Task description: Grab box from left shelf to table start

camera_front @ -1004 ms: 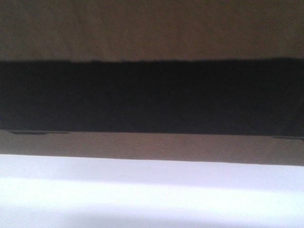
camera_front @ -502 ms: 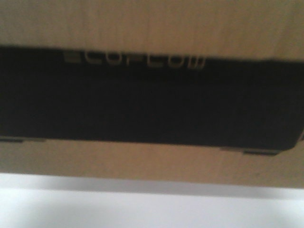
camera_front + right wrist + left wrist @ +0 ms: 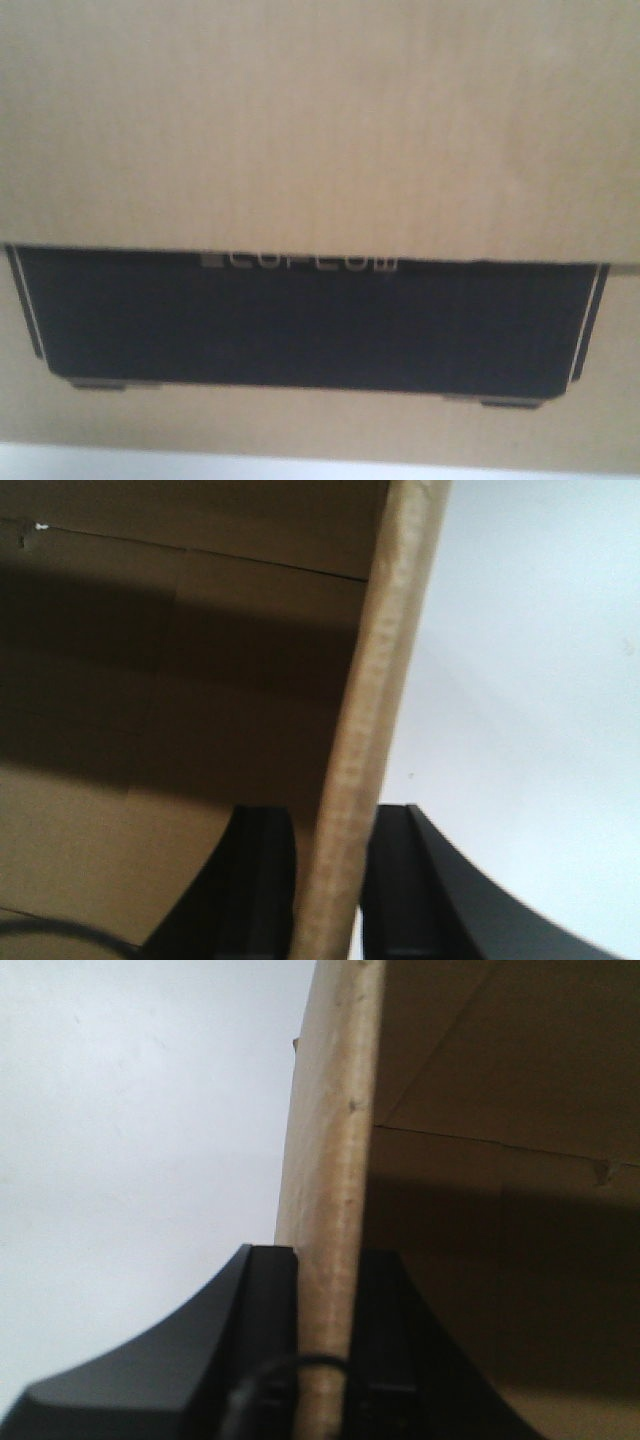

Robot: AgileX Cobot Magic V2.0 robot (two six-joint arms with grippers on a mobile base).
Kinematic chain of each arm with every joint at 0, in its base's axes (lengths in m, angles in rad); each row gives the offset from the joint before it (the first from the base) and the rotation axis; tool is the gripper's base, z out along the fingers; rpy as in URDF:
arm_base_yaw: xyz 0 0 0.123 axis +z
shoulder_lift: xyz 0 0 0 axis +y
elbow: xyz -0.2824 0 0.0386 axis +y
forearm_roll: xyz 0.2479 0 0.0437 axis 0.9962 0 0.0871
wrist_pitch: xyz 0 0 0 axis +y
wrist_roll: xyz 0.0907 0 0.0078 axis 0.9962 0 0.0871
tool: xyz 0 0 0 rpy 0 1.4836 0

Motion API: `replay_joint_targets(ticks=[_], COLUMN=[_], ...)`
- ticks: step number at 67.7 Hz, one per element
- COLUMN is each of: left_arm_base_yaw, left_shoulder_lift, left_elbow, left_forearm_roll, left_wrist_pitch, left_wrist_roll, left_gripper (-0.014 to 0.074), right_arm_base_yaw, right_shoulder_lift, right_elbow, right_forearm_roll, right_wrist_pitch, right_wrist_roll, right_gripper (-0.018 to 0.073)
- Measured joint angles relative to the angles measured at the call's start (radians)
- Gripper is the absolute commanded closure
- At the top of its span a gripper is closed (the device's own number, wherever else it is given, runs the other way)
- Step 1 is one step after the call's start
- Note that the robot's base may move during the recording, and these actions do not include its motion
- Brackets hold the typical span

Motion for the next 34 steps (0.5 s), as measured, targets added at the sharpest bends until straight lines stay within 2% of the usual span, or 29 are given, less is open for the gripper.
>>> replay_joint_targets(ticks=[22, 26, 32, 34], left_arm_base_yaw=[0.012, 0.014, 0.015, 0.015], left_shoulder_lift=[0.087, 0.09, 0.09, 0.091], left_elbow=[-0.007, -0.006, -0.006, -0.006], left_forearm_roll=[-0.024, -0.024, -0.029, -0.031], left_wrist_pitch=[-0.048, -0.05, -0.05, -0.05], left_wrist_roll=[0.033, 0.039, 0.043, 0.043], left_gripper=[0.0667, 0.0608, 0.0431, 0.036], right_arm_base_yaw=[0.0, 0.0, 0.0, 0.0], right_shoulder_lift=[0.079, 0.079, 0.079, 0.079], right_elbow=[-0.007, -0.007, -0.007, -0.007], right_forearm_roll=[-0.004, -0.004, -0.004, -0.006], right_wrist_pitch=[-0.056, -0.058, -0.058, -0.058], right_wrist_roll=[-0.017, -0.017, -0.017, -0.017], right_gripper=[0.0491, 0.044, 0.0279, 0.0192])
